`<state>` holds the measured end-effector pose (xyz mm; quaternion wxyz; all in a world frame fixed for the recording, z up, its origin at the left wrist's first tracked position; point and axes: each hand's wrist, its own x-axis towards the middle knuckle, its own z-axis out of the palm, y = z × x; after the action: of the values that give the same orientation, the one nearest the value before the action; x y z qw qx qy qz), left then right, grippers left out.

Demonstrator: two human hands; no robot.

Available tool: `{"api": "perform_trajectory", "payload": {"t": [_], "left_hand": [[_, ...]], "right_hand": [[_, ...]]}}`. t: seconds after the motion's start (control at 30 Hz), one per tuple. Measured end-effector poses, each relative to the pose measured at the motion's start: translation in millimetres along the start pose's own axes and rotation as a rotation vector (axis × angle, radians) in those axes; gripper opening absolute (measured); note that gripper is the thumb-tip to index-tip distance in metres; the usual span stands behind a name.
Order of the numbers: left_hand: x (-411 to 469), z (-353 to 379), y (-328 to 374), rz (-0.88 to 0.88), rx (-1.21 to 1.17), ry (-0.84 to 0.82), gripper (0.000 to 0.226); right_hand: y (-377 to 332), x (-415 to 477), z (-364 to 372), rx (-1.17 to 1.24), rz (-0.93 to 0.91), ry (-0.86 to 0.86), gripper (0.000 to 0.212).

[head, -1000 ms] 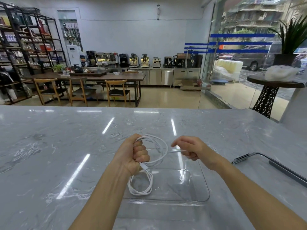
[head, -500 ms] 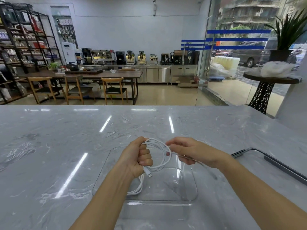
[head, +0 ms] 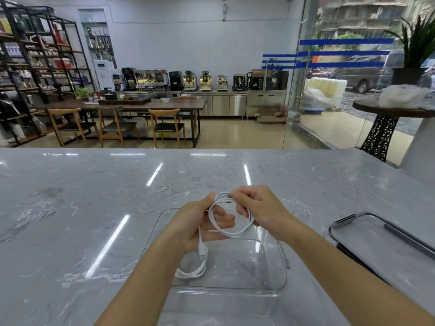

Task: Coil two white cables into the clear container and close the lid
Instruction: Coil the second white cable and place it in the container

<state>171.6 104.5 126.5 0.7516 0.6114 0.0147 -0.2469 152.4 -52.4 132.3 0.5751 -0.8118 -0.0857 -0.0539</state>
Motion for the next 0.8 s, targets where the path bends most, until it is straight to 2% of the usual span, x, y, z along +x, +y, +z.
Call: {"api": "perform_trajectory", "payload": {"t": [0.1, 0.17, 0.23, 0.3, 0.37, 0.47, 0.53, 0.6, 0.73, 0.8], "left_hand": [[-5.1, -7.9, 6.3, 0.045, 0.294, 0.055, 0.037], [-6.1, -14.3, 10.2, 0.009, 0.343, 0.055, 0.034], [-4.0, -21.9, 10.5, -0.072, 0.256, -0.003, 0.033], [-2.0, -27.3, 5.4, -0.154, 0.048, -0.118, 0.028], [-1.8, -27.2, -5.2, -0.160, -0.090, -0.181, 0.019], [-1.2, -21.4, -16.9, -0.079, -0.153, -0.183, 0.020], [1.0, -15.8, -19.1, -0.008, -0.310, -0.238, 0.031], [1.3, -9.3, -18.1, 0.085, -0.419, -0.231, 0.026], [-0.1, 5.8, -14.1, 0.231, -0.340, -0.091, 0.012], [-1.4, 9.7, -14.4, 0.298, -0.176, -0.029, 0.017]], "right_hand": [[4.0, 0.9, -6.6, -0.098, -0.043, 0.013, 0.031], [7.6, 1.7, -9.4, -0.131, -0.046, 0.022, 0.035], [9.6, 1.6, -8.6, -0.169, -0.048, 0.010, 0.035], [10.3, 2.2, -7.3, -0.193, -0.052, 0.010, 0.034], [10.4, 3.1, -7.7, -0.171, -0.050, 0.023, 0.036], [10.4, 3.0, -9.5, -0.102, -0.029, 0.020, 0.034], [9.7, 2.4, -9.9, -0.005, 0.006, -0.002, 0.031], [8.3, 1.9, -9.6, 0.071, 0.024, -0.018, 0.029], [8.1, 0.1, -9.6, 0.124, 0.040, -0.015, 0.027], [9.4, -1.1, -10.2, 0.117, 0.034, -0.014, 0.027]]}}
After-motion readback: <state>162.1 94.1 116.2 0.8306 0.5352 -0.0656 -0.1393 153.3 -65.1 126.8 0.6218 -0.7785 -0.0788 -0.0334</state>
